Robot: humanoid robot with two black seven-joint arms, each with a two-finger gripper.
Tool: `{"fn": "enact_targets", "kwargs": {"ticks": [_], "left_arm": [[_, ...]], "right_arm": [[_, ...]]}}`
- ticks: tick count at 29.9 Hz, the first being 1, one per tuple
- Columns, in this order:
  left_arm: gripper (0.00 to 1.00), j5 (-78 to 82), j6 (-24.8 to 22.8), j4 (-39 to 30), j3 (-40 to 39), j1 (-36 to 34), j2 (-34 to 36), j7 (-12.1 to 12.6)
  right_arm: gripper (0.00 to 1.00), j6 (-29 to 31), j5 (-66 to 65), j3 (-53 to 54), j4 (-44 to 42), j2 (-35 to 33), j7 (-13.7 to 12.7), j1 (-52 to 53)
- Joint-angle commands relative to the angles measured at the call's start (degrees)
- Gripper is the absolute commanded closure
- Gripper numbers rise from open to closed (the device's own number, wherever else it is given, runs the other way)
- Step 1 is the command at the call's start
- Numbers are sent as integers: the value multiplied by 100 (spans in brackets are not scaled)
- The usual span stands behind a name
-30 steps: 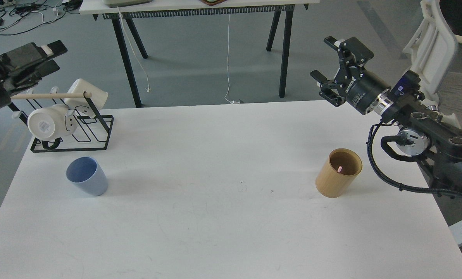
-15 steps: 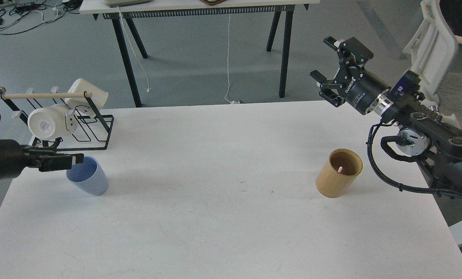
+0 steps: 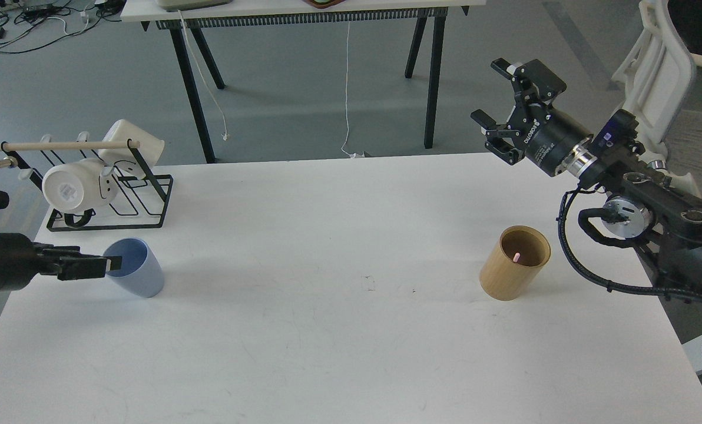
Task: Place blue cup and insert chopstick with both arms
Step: 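Close the left gripper around the light-blue cup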
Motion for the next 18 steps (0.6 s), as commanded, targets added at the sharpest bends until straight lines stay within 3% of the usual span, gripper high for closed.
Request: {"fn": "enact_targets", "kwargs": {"ticks": [1, 9, 18], "left_arm": [[0, 2, 1, 478, 52, -106, -285, 0], [0, 2, 1, 698, 70, -133, -452, 0], [6, 10, 1, 1436, 70, -264, -1015, 0]], "right_arm": [[1, 0, 0, 0, 1, 22, 0, -1], [1, 0, 0, 0, 9, -4, 0, -79], [1, 0, 0, 0, 9, -4, 0, -124]]}}
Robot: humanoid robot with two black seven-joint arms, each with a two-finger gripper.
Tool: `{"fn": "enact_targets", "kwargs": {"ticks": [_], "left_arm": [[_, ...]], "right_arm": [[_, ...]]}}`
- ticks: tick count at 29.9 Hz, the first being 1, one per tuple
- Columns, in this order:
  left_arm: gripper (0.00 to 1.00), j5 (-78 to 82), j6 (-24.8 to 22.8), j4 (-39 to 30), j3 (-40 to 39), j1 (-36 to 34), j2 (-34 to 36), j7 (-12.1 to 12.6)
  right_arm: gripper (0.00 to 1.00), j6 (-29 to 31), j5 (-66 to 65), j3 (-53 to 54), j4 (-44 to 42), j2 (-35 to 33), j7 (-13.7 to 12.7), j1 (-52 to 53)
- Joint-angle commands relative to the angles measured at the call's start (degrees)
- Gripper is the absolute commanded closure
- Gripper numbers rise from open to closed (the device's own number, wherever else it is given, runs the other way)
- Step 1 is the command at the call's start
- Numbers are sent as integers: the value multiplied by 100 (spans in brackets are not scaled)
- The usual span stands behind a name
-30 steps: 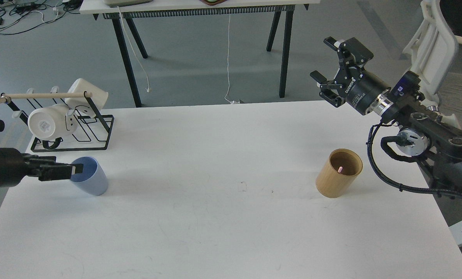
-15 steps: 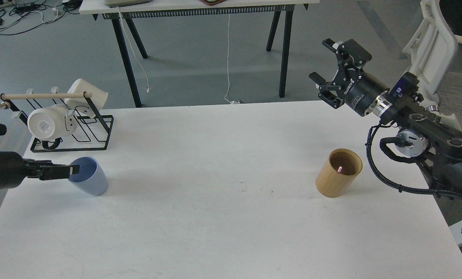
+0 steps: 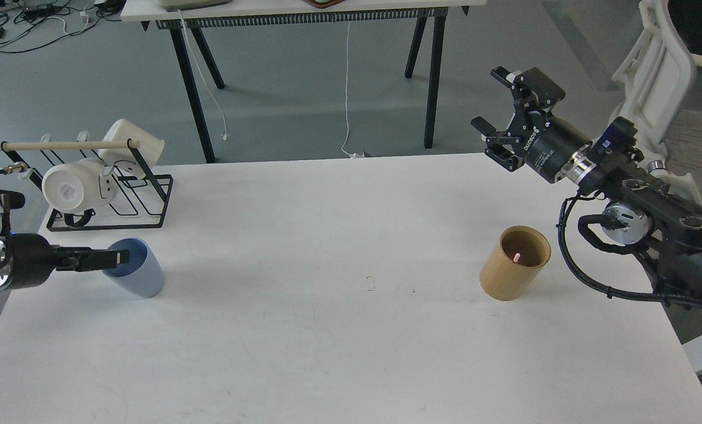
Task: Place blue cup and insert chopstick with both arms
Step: 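Close the left gripper around the light-blue cup, then lift the blue cup and carry it beside the tan cup, lowering it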
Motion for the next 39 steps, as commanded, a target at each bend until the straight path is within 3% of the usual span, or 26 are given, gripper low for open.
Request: {"fn": "enact_targets", "kwargs": {"ticks": [1, 5, 14, 29, 31, 32, 33, 39], "left_arm": [[8, 0, 0, 222, 6, -83, -179, 0], [17, 8, 0, 231, 15, -92, -197, 0], [53, 272, 0, 302, 296, -118, -197, 0], [58, 290, 0, 354, 296, -136, -189, 0], [69, 290, 0, 346, 296, -136, -189, 0], [80, 290, 0, 346, 296, -145, -189, 0], [98, 290, 0, 346, 296, -145, -180, 0], [100, 290, 0, 240, 270, -294, -189, 0]], "right_arm": [[1, 0, 0, 9, -8, 0, 0, -2], [1, 0, 0, 9, 0, 0, 0, -11], [1, 0, 0, 18, 0, 0, 0, -99], [1, 0, 0, 44, 79, -9, 0, -195], [1, 0, 0, 44, 79, -9, 0, -213], [1, 0, 0, 44, 79, -9, 0, -213], [1, 0, 0, 44, 79, -9, 0, -213], [1, 0, 0, 53, 71, 0, 0, -213]]}}
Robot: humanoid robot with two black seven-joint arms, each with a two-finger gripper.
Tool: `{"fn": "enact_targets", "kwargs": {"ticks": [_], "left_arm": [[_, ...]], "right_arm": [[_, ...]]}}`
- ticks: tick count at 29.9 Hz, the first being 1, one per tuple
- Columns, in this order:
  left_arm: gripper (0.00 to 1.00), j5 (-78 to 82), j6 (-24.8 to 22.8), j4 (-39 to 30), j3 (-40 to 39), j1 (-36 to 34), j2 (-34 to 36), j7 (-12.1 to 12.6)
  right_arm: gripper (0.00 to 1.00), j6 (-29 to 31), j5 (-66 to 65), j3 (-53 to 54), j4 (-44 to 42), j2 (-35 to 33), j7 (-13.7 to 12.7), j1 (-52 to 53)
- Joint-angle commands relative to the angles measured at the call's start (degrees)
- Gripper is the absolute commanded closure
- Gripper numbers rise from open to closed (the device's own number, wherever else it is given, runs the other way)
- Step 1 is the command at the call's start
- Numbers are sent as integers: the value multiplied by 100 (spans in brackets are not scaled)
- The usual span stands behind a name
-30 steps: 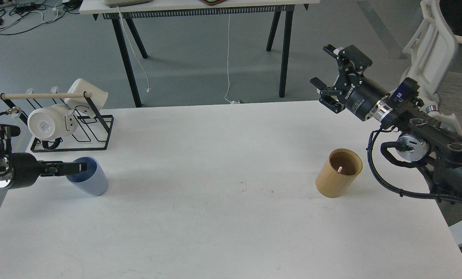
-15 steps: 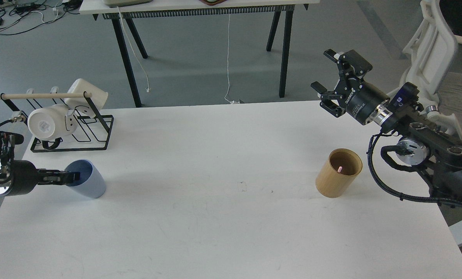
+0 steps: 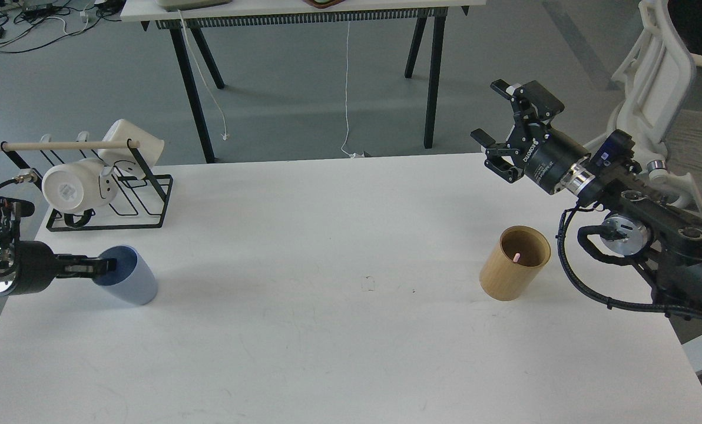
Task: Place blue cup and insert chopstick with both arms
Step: 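Lift the blue cup and carry it beside the tan cup, lowering it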
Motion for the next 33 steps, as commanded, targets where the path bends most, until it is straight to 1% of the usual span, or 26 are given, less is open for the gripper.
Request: {"fn": "enact_targets", "kwargs": {"ticks": [1, 3, 5, 10, 12, 14, 17, 21, 24, 28, 30, 33], "left_arm": [[100, -10, 1, -62, -32, -71, 0, 0], [100, -19, 1, -176, -50, -141, 9, 0], [100, -27, 1, -500, -85, -290, 35, 0], [100, -28, 1, -1861, -111, -624, -44, 0], [100, -19, 1, -2337, -102, -730, -297, 0], [100, -1, 1, -2496, -67, -835, -727, 0], [100, 313, 1, -2479, -6, -1055, -1509, 0], [100, 1820, 1, -2462, -6, -1371, -2467, 0], [100, 1820, 1, -2296, 3, -1573, -3022, 0], [100, 1820, 1, -1777, 47, -1793, -3567, 0], [100, 1820, 1, -1680, 327, -1916, -3708, 0], [100, 1820, 1, -1435, 968, -2101, -3902, 0]], "right_arm": [[1, 0, 0, 8, -6, 0, 0, 0], [1, 0, 0, 8, -6, 0, 0, 0], [1, 0, 0, 17, -15, 0, 0, 0], [1, 0, 0, 227, -41, -175, 0, 0], [1, 0, 0, 341, -94, -272, 0, 0], [1, 0, 0, 456, -129, -377, 0, 0], [1, 0, 9, 737, -331, -483, 0, 18], [1, 0, 26, 1193, -770, -492, 0, 70], [1, 0, 35, 1422, -885, -492, 0, 88], [1, 0, 71, 1449, -885, -553, 0, 88], [1, 0, 79, 1458, -885, -562, 0, 88], [1, 0, 79, 1449, -885, -554, 0, 88]]}}
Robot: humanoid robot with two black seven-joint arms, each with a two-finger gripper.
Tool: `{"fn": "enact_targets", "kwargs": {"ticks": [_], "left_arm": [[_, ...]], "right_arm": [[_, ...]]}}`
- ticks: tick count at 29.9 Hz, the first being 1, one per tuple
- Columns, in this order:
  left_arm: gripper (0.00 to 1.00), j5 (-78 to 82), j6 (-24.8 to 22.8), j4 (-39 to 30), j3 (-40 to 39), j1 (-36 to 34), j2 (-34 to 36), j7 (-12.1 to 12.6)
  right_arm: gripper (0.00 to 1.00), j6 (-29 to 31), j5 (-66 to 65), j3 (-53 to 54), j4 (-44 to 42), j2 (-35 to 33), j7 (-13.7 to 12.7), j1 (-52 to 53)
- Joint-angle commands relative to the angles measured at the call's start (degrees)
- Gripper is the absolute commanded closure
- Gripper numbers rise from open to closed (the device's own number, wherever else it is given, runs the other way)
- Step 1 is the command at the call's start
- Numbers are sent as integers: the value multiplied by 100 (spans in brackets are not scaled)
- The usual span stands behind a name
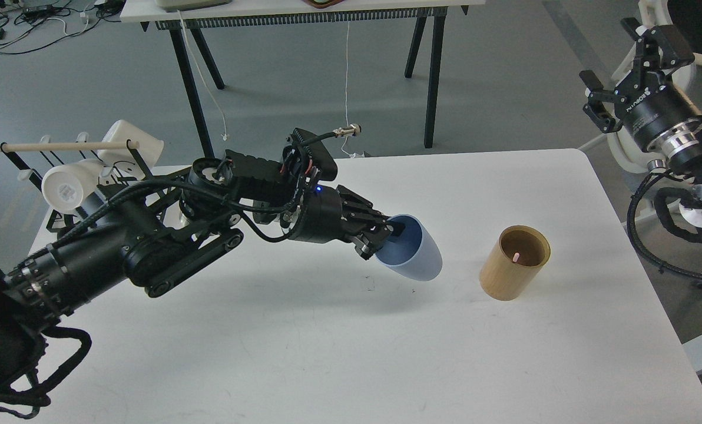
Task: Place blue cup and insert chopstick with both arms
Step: 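Lift the blue cup and carry it beside the tan cup, lowering it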
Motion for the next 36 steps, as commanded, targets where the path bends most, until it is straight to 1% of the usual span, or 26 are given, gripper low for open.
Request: {"fn": "enact_targets", "kwargs": {"ticks": [1, 4, 7, 9, 12, 16, 23, 36], "left_arm": [[100, 0, 0, 391, 679, -208, -274, 0], [100, 0, 0, 752, 935, -243, -459, 0], [100, 0, 0, 937, 997, -296, -705, 0], [100, 0, 0, 1182, 997, -375, -837, 0], [100, 0, 0, 1438, 1102, -480, -925, 0], [98, 0, 0, 1570, 1532, -744, -1057, 0], [98, 0, 0, 1632, 1621, -815, -1083, 0], [88, 0, 0, 1720, 1621, -788, -1101, 0]], "right_arm": [[1, 0, 3, 8, -1, -1, 0, 0], [1, 0, 3, 8, -1, -1, 0, 0], [1, 0, 3, 17, -1, -1, 0, 0], [1, 0, 3, 52, -1, -1, 0, 0], [1, 0, 3, 52, -1, -1, 0, 0], [1, 0, 3, 52, -1, -1, 0, -35], [1, 0, 12, 52, -1, -1, 0, -44], [1, 0, 12, 43, 26, -1, 0, -62]]}}
